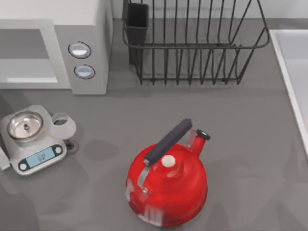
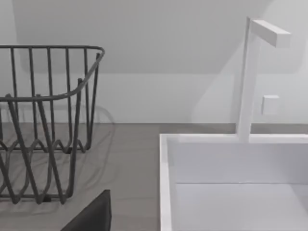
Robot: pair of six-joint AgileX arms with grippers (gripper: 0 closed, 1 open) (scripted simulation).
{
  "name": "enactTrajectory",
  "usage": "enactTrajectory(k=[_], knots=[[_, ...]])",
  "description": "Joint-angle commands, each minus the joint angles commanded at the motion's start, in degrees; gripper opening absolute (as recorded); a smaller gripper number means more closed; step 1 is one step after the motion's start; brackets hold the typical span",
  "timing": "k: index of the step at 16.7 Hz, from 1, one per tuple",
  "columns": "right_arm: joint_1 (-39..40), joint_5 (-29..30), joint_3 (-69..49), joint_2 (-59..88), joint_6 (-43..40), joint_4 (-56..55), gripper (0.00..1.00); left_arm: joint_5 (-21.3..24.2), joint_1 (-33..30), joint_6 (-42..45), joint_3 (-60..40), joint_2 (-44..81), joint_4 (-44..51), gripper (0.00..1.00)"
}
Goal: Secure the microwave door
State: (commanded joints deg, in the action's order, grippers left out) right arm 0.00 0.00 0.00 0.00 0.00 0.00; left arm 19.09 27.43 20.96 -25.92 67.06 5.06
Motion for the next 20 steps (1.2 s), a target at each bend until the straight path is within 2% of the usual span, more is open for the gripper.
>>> enactTrajectory(k=[2, 4, 12, 15, 20], knots=[[0.0, 0.0, 0.0, 0.0, 0.0, 0.0, 1.0, -0.74, -0.84, -0.72, 0.11, -0.16, 0.02, 0.0], [0.0, 0.0, 0.0, 0.0, 0.0, 0.0, 1.0, -3.29, -4.0, -3.21, 0.52, -0.8, 0.07, 0.0], [0.0, 0.0, 0.0, 0.0, 0.0, 0.0, 1.0, -19.88, -28.3, -19.43, 3.86, -6.78, 0.27, 0.0], [0.0, 0.0, 0.0, 0.0, 0.0, 0.0, 1.0, -22.36, -30.96, -21.88, 4.46, -7.94, 0.28, 0.0], [0.0, 0.0, 0.0, 0.0, 0.0, 0.0, 1.0, -21.91, -30.72, -21.53, 3.36, -7.03, 0.62, 0.0]])
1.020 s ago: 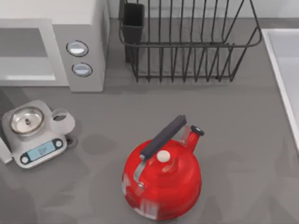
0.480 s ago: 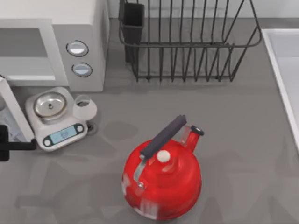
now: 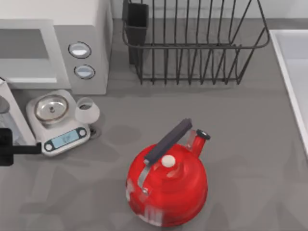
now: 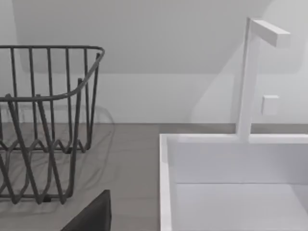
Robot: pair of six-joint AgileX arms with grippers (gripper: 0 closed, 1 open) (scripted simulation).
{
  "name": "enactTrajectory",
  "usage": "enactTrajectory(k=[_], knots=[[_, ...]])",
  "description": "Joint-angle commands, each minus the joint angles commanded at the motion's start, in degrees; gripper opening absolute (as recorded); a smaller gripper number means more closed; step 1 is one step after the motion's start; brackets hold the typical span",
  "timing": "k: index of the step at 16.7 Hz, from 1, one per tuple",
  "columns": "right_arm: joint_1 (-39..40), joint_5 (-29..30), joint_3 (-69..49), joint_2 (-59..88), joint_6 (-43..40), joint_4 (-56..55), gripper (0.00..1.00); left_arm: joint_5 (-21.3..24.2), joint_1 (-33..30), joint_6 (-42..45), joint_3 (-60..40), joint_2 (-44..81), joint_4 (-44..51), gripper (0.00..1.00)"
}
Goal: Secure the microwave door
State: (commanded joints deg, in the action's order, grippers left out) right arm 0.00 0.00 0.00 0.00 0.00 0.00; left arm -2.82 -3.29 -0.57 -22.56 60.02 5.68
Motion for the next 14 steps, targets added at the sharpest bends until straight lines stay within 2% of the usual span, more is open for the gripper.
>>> enactTrajectory(k=[4, 8, 11, 14], knots=[[0.0, 0.0, 0.0, 0.0, 0.0, 0.0, 1.0, 1.29, 0.32, 1.81, -8.13, 5.59, 1.84, 0.0], [0.0, 0.0, 0.0, 0.0, 0.0, 0.0, 1.0, 1.46, 0.79, 2.17, -15.75, 18.9, -3.3, 0.0], [0.0, 0.0, 0.0, 0.0, 0.0, 0.0, 1.0, 0.72, 0.8, 1.09, -17.09, 26.2, -10.21, 0.0], [0.0, 0.0, 0.0, 0.0, 0.0, 0.0, 1.0, 0.43, 0.54, 0.47, -15.89, 28.35, -12.63, 0.0]])
